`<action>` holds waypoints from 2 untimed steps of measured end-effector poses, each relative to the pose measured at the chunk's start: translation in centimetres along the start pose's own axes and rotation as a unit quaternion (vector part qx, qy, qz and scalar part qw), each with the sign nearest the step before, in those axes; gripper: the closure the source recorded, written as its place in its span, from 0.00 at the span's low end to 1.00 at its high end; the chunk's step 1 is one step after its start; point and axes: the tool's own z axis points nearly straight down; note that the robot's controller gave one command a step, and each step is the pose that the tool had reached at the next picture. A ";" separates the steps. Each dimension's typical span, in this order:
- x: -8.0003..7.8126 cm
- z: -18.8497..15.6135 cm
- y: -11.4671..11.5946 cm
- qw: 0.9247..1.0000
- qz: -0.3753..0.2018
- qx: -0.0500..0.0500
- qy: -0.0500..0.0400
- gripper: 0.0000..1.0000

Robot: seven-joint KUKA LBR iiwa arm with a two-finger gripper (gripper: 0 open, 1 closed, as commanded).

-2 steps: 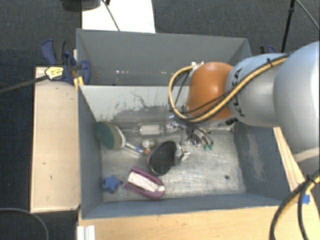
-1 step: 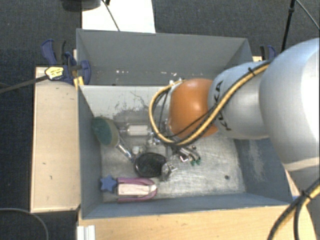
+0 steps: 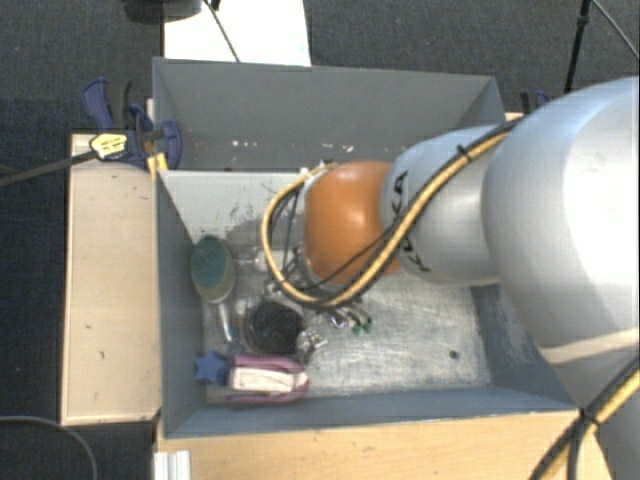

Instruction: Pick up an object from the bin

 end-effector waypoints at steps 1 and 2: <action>-0.2 -0.2 -0.1 1.000 0.001 0.000 -0.003 1.00; 0.4 -14.1 -1.8 0.999 -0.037 -0.002 0.002 1.00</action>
Offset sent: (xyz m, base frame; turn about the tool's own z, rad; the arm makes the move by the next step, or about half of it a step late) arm 0.0000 0.0000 0.0000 0.0000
